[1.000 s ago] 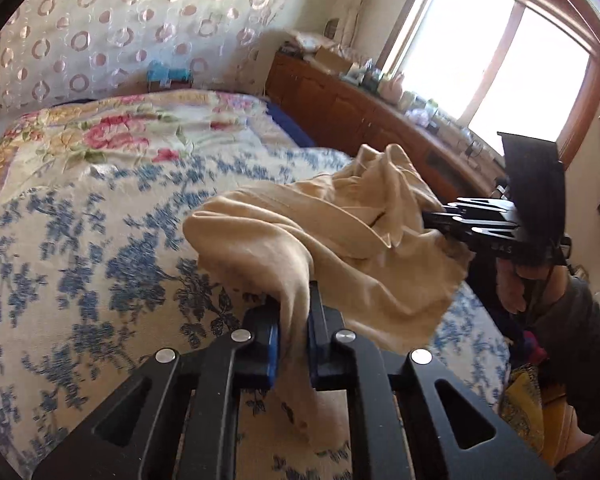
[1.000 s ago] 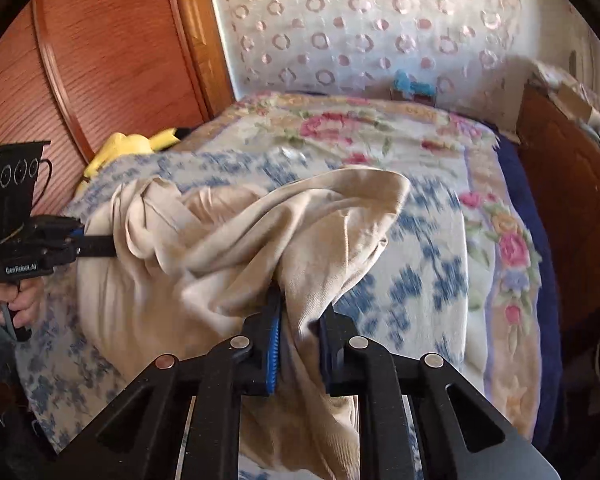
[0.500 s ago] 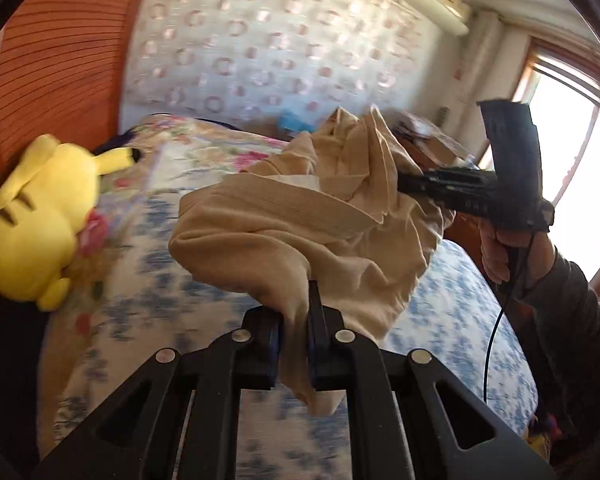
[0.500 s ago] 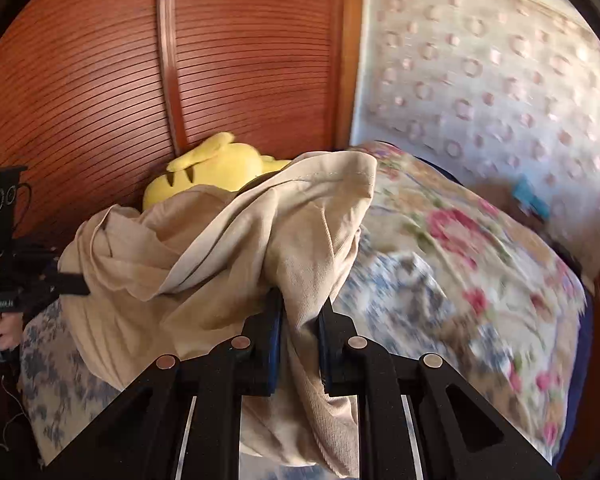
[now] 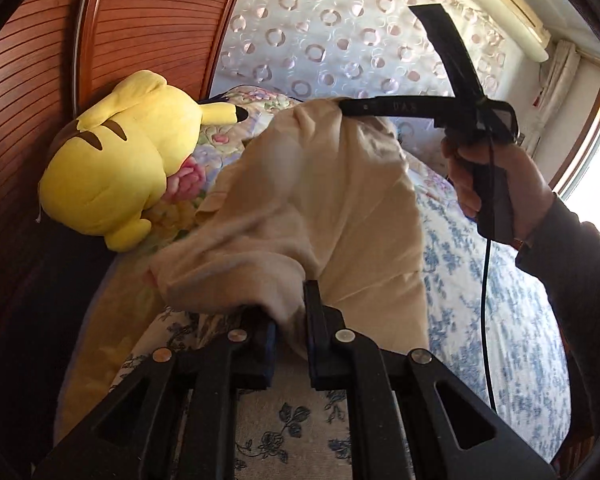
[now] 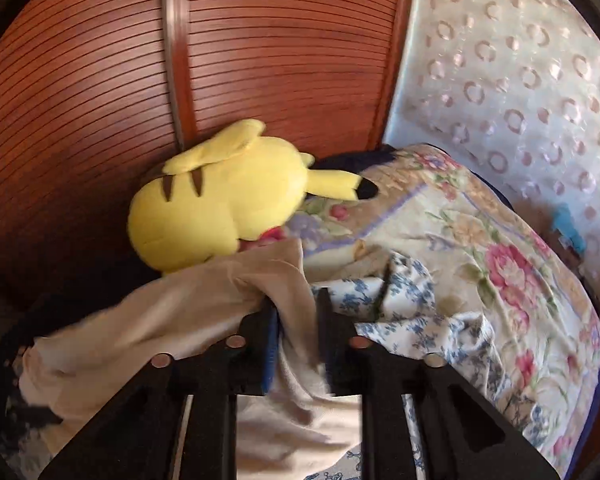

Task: Fold small clothes
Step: 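Carry the folded shirt beside the yellow plush toy and open both grippers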

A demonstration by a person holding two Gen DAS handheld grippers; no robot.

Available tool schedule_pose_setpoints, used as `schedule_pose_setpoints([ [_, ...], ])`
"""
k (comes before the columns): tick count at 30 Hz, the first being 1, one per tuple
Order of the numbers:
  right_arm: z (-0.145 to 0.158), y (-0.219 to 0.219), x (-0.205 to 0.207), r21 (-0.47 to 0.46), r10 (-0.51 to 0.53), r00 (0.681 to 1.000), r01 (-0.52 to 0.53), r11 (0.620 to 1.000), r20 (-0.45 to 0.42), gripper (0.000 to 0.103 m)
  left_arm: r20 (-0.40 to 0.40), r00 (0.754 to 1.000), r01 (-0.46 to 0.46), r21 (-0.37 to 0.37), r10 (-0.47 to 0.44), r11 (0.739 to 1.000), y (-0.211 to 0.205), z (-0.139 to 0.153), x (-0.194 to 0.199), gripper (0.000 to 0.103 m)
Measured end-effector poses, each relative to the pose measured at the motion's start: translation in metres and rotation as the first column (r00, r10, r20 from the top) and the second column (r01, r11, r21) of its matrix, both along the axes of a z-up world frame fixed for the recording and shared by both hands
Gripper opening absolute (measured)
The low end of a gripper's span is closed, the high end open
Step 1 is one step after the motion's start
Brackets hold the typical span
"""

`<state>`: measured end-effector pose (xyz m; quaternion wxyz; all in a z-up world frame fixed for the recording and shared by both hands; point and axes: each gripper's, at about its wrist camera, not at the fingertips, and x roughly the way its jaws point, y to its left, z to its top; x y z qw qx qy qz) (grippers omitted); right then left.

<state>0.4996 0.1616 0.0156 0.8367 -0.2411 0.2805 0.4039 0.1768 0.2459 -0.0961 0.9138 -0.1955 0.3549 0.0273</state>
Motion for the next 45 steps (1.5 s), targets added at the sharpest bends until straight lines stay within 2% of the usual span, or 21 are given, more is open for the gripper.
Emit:
schedule_pose_setpoints([
  [1,-0.005,-0.001,-0.006,0.015,-0.017,1.0,0.017,1.0,0.006,0.036,0.0,1.0,-0.004,0.018,0.004,1.0,-0.001,0.001,-0.002,0.015],
  [4,-0.008,-0.009,-0.017,0.065,-0.035,0.999,0.032,0.997,0.041,0.039,0.033,0.999,-0.033,0.049,0.032,0.998,0.003,0.008,-0.008,0.028],
  [5,-0.005,-0.018,-0.023,0.081,-0.047,0.998,0.044,0.996,0.044,0.042,0.04,0.998,-0.043,0.062,0.041,0.997,0.005,0.011,-0.01,0.036],
  [6,-0.005,-0.025,-0.03,0.1,-0.05,0.998,0.046,0.994,0.035,0.049,0.051,0.998,-0.05,0.072,0.046,0.996,0.005,0.013,-0.012,0.047],
  [8,-0.005,-0.033,-0.041,0.124,-0.059,0.998,0.056,0.991,0.022,0.055,0.061,0.997,-0.058,0.095,0.052,0.994,0.008,0.017,-0.014,0.048],
  [10,-0.009,-0.04,-0.047,0.14,-0.055,0.998,0.055,0.989,-0.004,0.057,0.052,0.997,-0.057,0.125,0.051,0.99,0.01,0.02,-0.011,0.056],
  [12,-0.022,-0.04,-0.047,0.141,-0.053,0.997,0.061,0.988,-0.06,0.059,0.061,0.996,-0.067,0.165,0.057,0.984,0.007,0.024,-0.013,0.08],
  [15,-0.045,-0.033,-0.042,0.087,-0.094,0.99,0.103,0.991,-0.104,0.059,0.077,0.996,-0.07,0.228,0.054,0.971,-0.001,0.033,-0.018,0.082],
  [17,-0.056,-0.033,-0.039,0.11,-0.127,0.982,0.143,0.984,-0.142,0.059,0.086,0.995,-0.061,0.255,0.041,0.965,-0.007,0.04,-0.02,0.082],
  [21,-0.039,-0.053,-0.063,0.182,-0.136,0.984,0.155,0.971,-0.111,0.059,0.097,0.995,-0.018,0.273,-0.008,0.962,-0.024,0.054,-0.026,0.082],
  [26,-0.019,-0.113,-0.132,0.252,-0.167,0.985,0.174,0.952,-0.05,0.059,0.139,0.988,0.026,0.277,-0.067,0.961,-0.058,0.075,-0.036,0.082],
  [32,-0.01,-0.2,-0.224,0.312,-0.274,0.962,0.254,0.916,0.021,0.059,0.182,0.972,0.087,0.315,-0.15,0.945,-0.106,0.096,-0.043,0.082],
  [36,-0.006,-0.254,-0.289,0.362,-0.362,0.931,0.322,0.875,0.045,0.071,0.2,0.96,0.117,0.344,-0.194,0.932,-0.142,0.108,-0.048,0.082],
  [39,-0.003,-0.285,-0.334,0.393,-0.447,0.891,0.384,0.835,0.078,0.077,0.22,0.951,0.129,0.352,-0.216,0.927,-0.166,0.116,-0.055,0.082],
  [45,-0.001,-0.328,-0.404,0.441,-0.552,0.826,0.458,0.772,0.109,0.078,0.231,0.94,0.152,0.371,-0.249,0.916,-0.212,0.128,-0.066,0.082],
])
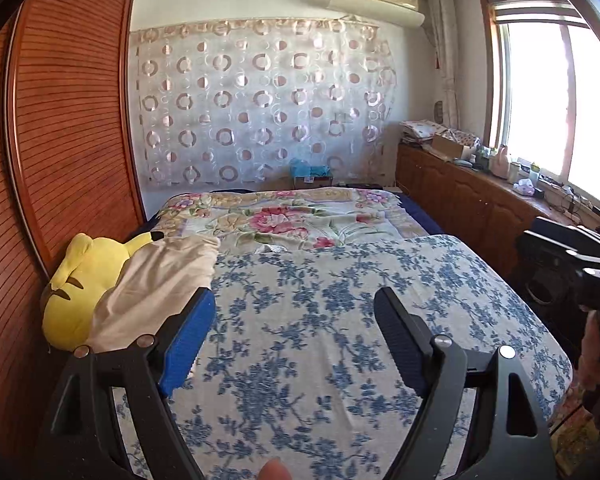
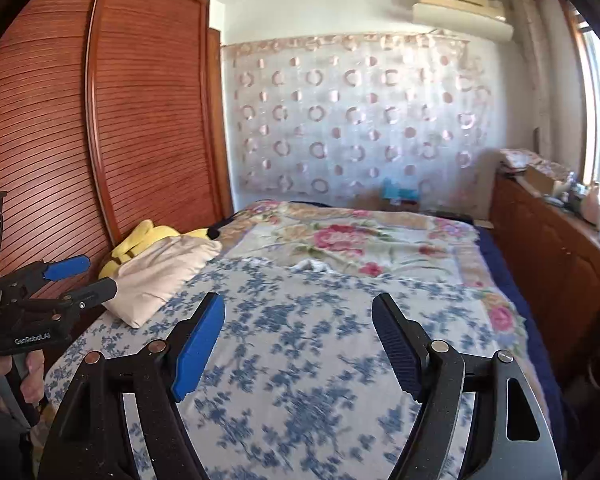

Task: Fold small clothes

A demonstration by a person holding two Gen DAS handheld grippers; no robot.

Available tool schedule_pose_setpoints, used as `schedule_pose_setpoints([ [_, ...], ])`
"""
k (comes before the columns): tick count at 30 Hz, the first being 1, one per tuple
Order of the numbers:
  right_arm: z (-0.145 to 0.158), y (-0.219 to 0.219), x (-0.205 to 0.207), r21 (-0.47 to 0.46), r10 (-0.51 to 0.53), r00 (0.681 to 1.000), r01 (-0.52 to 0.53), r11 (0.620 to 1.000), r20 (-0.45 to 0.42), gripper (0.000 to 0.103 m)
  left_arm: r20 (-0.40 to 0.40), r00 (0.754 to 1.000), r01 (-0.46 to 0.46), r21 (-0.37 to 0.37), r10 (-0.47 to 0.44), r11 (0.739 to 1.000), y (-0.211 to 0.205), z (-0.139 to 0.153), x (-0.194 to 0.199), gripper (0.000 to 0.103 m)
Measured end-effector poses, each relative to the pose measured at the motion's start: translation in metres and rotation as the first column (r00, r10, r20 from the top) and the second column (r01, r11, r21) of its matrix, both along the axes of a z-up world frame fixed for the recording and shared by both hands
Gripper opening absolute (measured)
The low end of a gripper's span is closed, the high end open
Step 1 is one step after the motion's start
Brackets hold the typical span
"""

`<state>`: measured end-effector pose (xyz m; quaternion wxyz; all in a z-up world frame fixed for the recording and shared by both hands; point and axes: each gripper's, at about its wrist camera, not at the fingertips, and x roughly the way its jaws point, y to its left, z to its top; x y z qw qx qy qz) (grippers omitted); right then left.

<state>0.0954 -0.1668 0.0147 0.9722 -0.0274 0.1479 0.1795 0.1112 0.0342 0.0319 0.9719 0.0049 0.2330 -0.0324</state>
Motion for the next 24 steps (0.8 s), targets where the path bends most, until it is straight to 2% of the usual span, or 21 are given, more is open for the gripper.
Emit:
schedule_pose_setpoints([
  [4,0.002,-0.012,-0.026,0.023,-0.05,0.999,0.049,0.999,0.014,0.078,0.01,1.0,0.008,0.017,-0.008,1.0,-0.022,0.006,-0.01,0.082],
  [11,-0.007,-0.001,-0.036,0.046,-0.094,0.995,0.092,0.995,0.036,0.078,0.01,0.999,0.031,-0.005,-0.031,0.999,-0.038,0.014,-0.021,0.082],
  [24,-0.013,-0.005,-0.047,0.051,-0.112,0.993,0.11,0.993,0.036,0.078,0.028,1.0,0.007,0.005,-0.007,1.0,-0.045,0.019,-0.027,0.082],
])
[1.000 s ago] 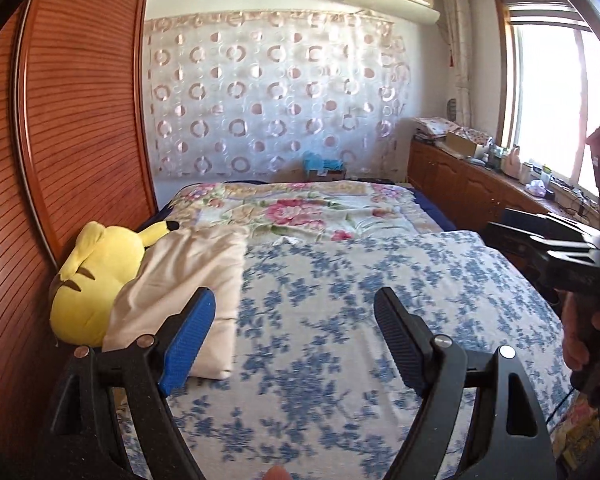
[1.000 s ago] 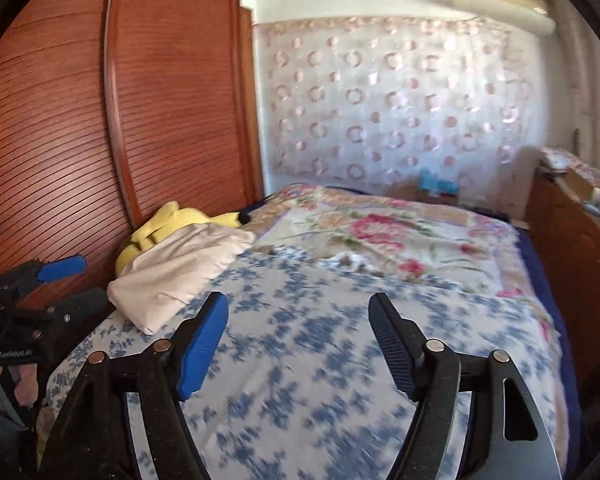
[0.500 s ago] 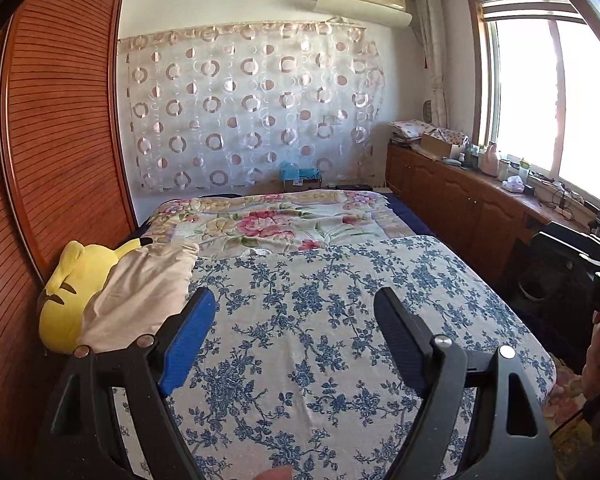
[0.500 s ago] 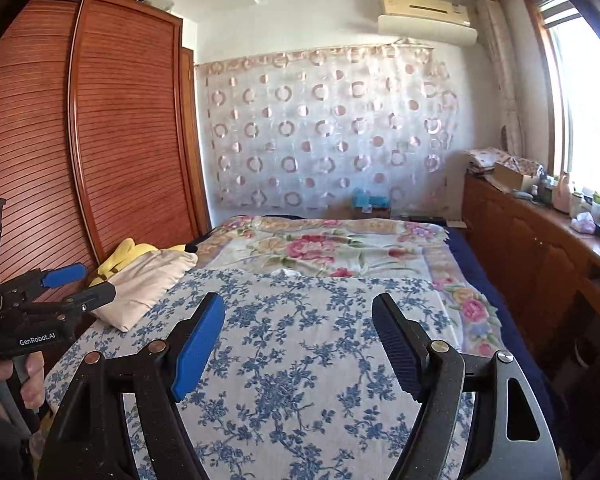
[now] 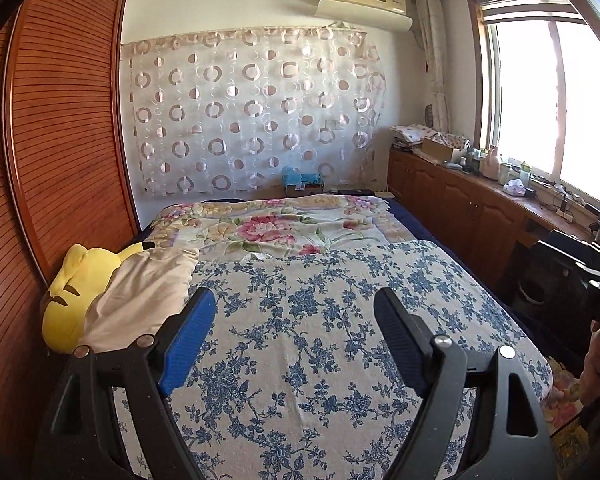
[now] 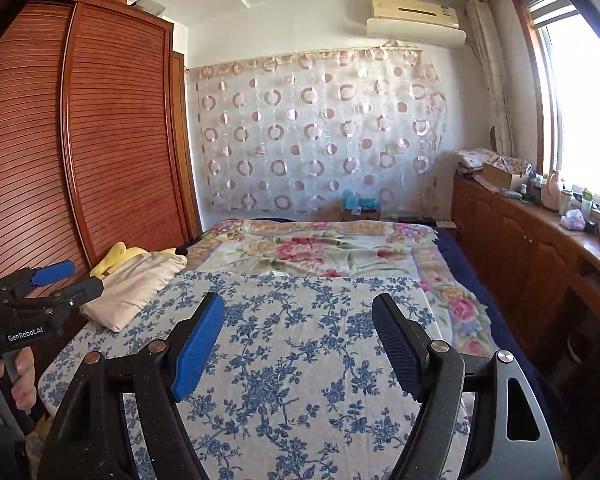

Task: Fold small clothes

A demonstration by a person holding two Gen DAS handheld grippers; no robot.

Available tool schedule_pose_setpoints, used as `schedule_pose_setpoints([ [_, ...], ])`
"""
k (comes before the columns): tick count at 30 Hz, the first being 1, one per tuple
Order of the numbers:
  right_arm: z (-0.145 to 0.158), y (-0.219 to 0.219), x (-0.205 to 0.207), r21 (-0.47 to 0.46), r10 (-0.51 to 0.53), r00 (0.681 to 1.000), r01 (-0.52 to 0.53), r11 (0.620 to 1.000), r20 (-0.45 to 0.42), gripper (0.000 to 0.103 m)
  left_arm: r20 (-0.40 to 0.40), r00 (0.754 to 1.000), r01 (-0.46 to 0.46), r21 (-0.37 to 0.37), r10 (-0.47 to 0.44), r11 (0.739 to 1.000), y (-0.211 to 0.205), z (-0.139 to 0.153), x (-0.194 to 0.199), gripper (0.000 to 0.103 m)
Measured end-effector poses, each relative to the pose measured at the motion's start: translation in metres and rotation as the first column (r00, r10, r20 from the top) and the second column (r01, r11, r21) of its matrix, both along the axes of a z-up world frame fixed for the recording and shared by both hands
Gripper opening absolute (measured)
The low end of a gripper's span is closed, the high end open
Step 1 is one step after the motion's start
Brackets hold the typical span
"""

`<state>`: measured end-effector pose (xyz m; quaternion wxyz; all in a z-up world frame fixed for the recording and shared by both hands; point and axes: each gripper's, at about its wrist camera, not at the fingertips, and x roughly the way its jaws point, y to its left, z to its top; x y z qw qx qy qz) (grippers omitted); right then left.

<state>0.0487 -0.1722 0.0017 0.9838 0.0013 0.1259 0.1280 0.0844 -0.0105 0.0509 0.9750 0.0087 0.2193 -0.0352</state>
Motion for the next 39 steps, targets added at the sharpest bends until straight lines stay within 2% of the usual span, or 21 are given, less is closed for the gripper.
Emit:
schedule_pose_setpoints([
  [13,-0.004,-0.008,0.004,0.004,0.002,1.0,-0.002,1.0,-0.002,0.078,0.019,1.0,-0.007,-0.005,0.007,1.0,0.0,0.008,-0.007,0.082],
  [39,-0.003,-0.018,0.002,-0.007,0.019,1.0,-0.019,1.0,0.015,0.078,0.021,1.0,-0.009,-0.004,0.009,1.0,0.0,0.005,-0.008,0.082],
])
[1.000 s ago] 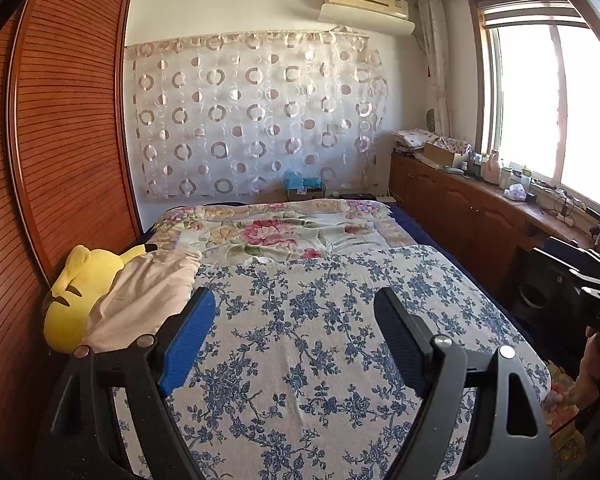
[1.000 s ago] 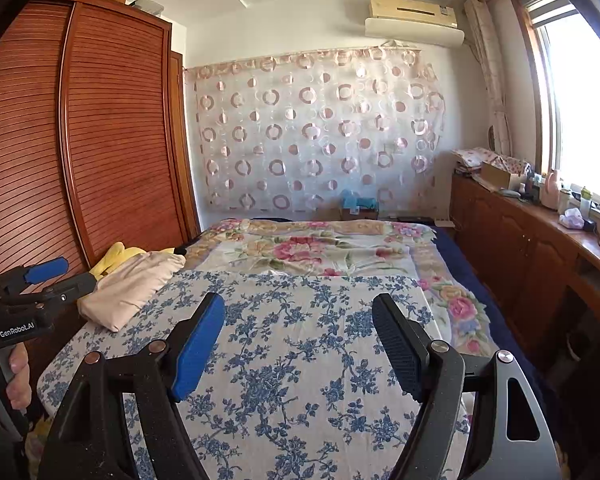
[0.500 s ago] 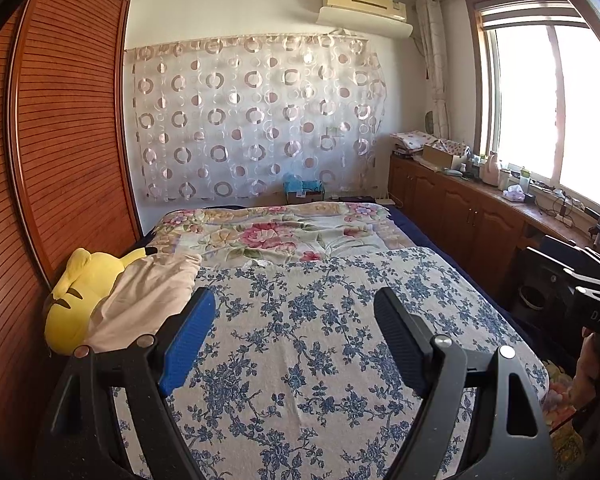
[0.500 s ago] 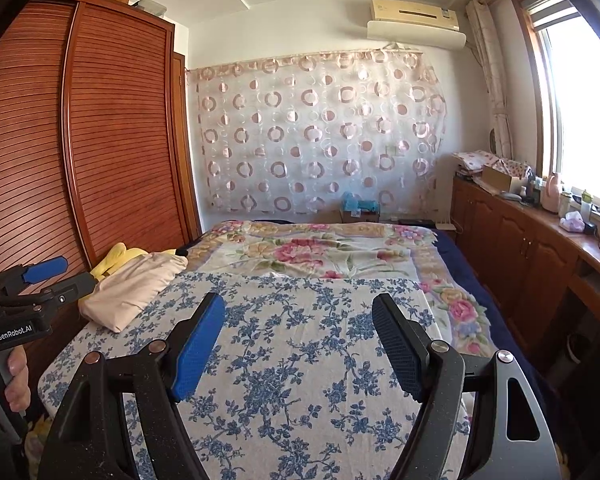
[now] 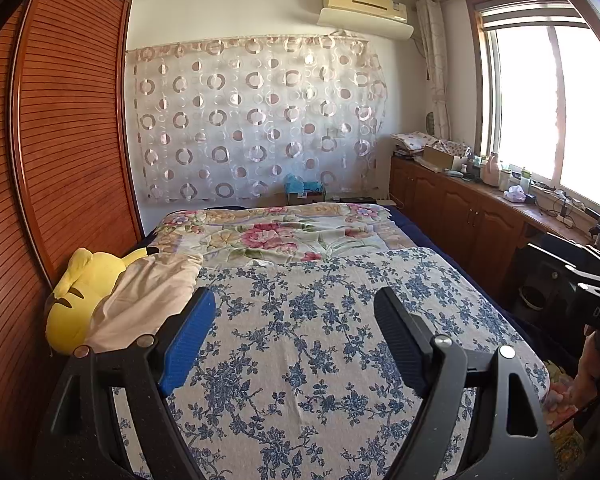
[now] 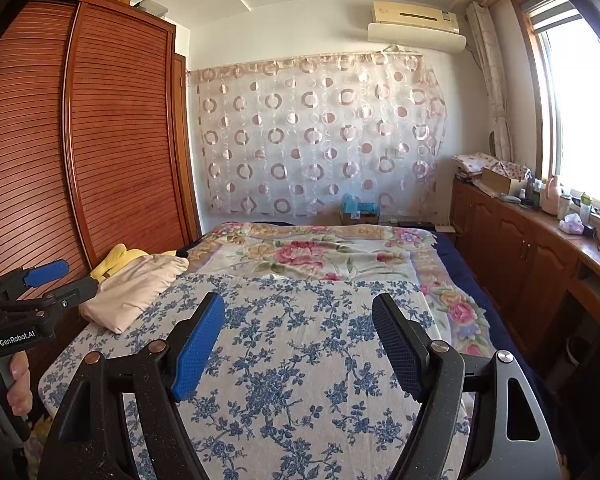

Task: Fold small clothes

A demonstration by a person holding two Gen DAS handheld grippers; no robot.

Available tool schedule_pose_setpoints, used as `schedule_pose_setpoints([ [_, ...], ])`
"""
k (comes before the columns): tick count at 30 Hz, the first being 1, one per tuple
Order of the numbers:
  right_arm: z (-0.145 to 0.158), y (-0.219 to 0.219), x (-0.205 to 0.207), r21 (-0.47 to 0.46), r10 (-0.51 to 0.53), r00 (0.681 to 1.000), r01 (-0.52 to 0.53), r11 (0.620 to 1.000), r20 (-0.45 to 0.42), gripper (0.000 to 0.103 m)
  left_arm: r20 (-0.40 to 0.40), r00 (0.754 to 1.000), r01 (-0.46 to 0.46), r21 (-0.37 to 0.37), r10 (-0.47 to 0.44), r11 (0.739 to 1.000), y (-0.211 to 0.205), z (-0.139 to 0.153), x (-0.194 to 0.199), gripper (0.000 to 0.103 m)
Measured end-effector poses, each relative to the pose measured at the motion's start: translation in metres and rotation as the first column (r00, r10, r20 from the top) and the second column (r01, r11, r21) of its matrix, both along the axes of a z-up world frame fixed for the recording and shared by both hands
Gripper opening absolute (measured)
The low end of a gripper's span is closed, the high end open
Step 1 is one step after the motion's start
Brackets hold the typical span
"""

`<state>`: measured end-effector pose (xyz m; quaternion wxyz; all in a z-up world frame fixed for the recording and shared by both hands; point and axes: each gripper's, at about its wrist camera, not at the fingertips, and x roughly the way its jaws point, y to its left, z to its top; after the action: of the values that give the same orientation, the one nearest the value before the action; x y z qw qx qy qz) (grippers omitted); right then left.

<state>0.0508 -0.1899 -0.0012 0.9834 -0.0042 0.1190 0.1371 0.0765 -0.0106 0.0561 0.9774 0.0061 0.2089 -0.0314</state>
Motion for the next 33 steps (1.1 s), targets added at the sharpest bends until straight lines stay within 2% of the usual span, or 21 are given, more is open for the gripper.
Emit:
schedule_pose_setpoints([
  [33,-0.0009,-0.0101,0.0006,-0.001,0.013,1.0,-0.013,1.0,0.002,0.078,0.004,1.0,0.002,0.001,-0.002,1.0,-0.0003,-0.0044,-0.0005,0.082],
])
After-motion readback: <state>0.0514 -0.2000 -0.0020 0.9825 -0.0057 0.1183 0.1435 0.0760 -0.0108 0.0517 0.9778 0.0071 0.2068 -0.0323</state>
